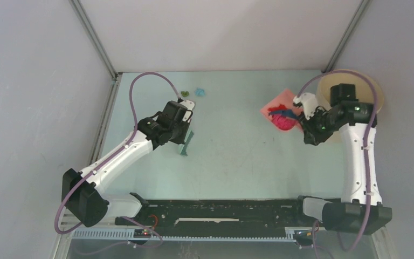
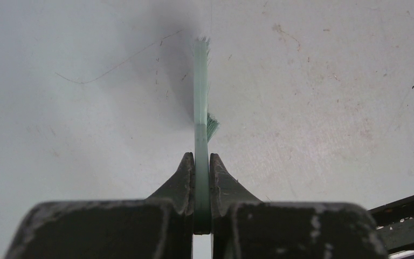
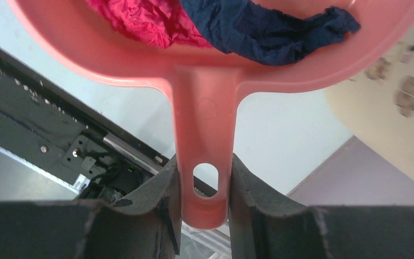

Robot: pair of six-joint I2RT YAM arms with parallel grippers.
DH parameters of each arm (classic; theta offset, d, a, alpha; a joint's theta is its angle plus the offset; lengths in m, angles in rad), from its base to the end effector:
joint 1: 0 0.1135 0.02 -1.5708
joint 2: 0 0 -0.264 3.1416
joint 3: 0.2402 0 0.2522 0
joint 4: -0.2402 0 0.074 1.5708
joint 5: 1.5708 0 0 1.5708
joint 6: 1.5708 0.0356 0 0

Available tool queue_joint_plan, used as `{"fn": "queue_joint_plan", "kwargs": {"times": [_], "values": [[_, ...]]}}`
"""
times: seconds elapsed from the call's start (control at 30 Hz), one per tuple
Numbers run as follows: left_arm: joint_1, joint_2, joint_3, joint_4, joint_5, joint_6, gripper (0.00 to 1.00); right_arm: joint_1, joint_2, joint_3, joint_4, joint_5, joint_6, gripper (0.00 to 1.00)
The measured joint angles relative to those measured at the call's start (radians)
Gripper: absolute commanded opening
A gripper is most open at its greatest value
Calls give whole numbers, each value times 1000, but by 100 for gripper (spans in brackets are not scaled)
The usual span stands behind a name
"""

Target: Sweep away the paper scraps from the table

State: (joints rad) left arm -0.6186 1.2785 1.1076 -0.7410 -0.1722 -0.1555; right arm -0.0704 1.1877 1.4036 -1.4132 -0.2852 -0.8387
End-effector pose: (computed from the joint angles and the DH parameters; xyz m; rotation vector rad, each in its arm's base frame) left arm 0.2172 -0.1471 0.2975 0.4952 2.4175 -0.1212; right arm 0.1874 -0.0032 0.3687 -1.0721 2.4583 0.1234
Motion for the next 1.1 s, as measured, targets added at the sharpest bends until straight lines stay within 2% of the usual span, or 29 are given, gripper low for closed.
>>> {"fn": "queue_joint_plan", "kwargs": {"times": [0.1,0.27,0.43,0.7,0.87,1.1], "values": [[0,0,0,0,2,0,0,-128,69,140,-42,-53,13,0],[0,0,0,-1,15,6,0,-274,167,346,-78,-108,54,0],[0,0,0,-1,22,7,0,-402,235,473,-82,-113,120,0],[0,0,0,-1,27,7,1,-550,345,537,-15,-36,288,0],[0,0,0,-1,31,7,1,-568,361,535,80,93,355,0],[0,5,0,-1,48,7,1,-568,365,503,267,293,344,0]]}}
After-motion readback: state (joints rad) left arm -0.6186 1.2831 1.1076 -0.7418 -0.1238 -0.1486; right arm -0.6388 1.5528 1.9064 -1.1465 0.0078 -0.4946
